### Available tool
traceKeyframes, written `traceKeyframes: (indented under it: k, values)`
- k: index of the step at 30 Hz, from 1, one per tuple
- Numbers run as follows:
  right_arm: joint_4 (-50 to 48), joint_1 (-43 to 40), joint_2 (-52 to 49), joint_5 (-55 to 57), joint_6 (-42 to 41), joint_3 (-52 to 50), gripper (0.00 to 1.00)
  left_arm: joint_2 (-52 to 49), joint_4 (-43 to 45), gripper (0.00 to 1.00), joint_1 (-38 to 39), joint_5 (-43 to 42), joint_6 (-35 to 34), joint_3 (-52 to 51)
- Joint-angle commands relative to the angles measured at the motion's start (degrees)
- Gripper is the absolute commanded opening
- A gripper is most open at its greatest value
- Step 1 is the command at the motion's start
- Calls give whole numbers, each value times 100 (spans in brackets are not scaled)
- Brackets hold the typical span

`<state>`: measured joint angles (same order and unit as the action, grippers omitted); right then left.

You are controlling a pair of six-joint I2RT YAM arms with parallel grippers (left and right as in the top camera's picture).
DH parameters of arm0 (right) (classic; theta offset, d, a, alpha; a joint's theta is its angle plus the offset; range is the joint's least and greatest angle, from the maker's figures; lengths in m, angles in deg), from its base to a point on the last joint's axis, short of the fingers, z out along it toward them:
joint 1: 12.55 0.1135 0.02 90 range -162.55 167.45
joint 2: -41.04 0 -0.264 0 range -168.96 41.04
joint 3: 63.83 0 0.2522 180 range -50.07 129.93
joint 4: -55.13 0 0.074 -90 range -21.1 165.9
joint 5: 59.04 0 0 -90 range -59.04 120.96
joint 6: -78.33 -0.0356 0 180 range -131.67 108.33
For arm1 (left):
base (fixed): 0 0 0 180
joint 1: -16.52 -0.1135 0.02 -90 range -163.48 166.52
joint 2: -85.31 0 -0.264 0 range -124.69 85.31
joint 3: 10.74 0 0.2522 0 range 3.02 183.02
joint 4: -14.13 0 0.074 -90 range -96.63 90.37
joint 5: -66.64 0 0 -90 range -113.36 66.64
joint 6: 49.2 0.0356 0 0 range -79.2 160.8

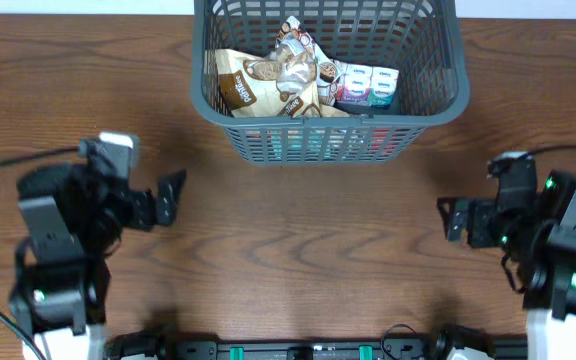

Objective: Pack container

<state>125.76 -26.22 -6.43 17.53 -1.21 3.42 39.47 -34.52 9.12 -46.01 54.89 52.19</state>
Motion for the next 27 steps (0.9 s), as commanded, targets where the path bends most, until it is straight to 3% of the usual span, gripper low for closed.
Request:
traceKeyframes:
  k: [1, 10, 27]
  values:
    - [-98, 319, 470, 404, -627, -343, 99, 229, 188, 99, 221, -72, 149, -420]
    - [-240, 1071, 1311, 1091, -1213, -822, 99, 197, 162, 99, 625, 149, 149, -533]
    - [-175, 1102, 1296, 1132, -1213, -826, 99, -24, 151, 98, 625, 146, 149, -533]
